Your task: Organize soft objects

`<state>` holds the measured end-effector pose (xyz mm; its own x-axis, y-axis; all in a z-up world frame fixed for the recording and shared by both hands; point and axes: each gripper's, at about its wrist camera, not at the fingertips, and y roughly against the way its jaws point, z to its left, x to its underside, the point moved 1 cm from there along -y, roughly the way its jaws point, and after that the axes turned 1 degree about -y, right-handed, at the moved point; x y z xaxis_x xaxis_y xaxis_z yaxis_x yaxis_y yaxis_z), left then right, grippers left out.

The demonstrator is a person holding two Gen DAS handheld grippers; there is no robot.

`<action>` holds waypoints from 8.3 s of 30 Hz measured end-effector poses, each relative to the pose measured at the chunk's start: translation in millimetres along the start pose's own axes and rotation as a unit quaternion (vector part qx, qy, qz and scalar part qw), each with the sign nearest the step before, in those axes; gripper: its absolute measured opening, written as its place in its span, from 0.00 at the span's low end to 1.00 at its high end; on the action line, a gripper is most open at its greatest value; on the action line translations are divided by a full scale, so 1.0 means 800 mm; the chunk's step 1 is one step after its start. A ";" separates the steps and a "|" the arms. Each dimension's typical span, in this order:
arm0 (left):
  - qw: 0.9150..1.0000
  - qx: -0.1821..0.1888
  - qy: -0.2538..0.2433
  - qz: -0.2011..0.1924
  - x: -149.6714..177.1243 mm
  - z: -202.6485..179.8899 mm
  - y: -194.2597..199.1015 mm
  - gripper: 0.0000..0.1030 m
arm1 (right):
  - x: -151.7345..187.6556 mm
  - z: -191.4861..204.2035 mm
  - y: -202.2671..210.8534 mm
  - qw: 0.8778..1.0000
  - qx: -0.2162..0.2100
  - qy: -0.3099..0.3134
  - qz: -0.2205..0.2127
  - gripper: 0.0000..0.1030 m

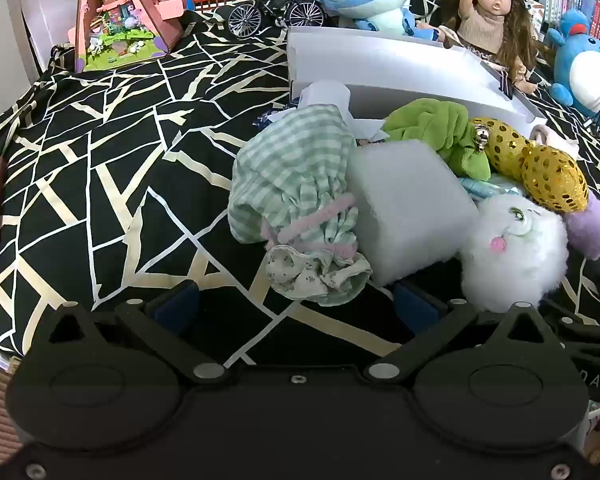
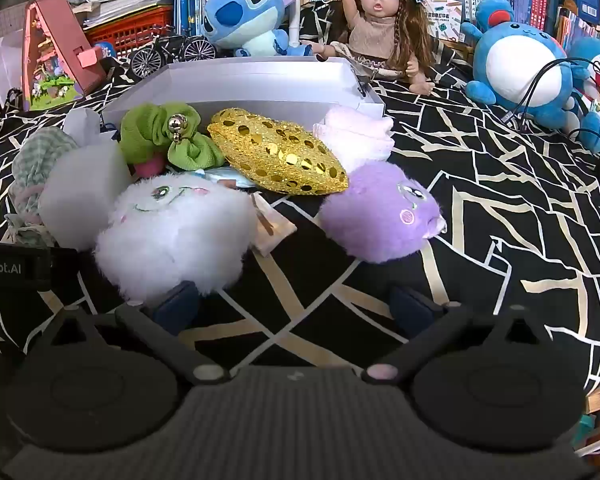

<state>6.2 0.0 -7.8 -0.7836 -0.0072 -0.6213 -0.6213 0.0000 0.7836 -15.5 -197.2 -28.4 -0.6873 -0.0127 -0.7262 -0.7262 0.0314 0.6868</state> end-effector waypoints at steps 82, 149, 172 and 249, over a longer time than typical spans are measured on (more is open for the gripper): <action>1.000 -0.001 -0.001 0.000 0.000 0.000 0.000 1.00 | 0.001 0.000 0.000 1.000 0.000 0.000 0.000 1.00; 0.992 0.039 -0.003 -0.123 -0.008 0.037 0.051 1.00 | -0.007 0.030 0.029 0.985 -0.102 0.055 -0.125 1.00; 0.990 0.070 0.041 -0.117 -0.006 0.050 0.044 0.85 | -0.006 0.054 0.011 0.984 -0.114 0.071 -0.116 1.00; 0.993 0.024 0.046 -0.111 0.002 0.029 -0.006 0.70 | 0.002 0.070 -0.011 0.986 -0.069 0.088 -0.127 0.99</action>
<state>7.4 23.3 -12.7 -0.6252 -0.1028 -0.7737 -0.7796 0.0354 0.6252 -9.2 -141.5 -37.3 -0.4667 -0.1763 -0.8667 -0.8613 -0.1319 0.4906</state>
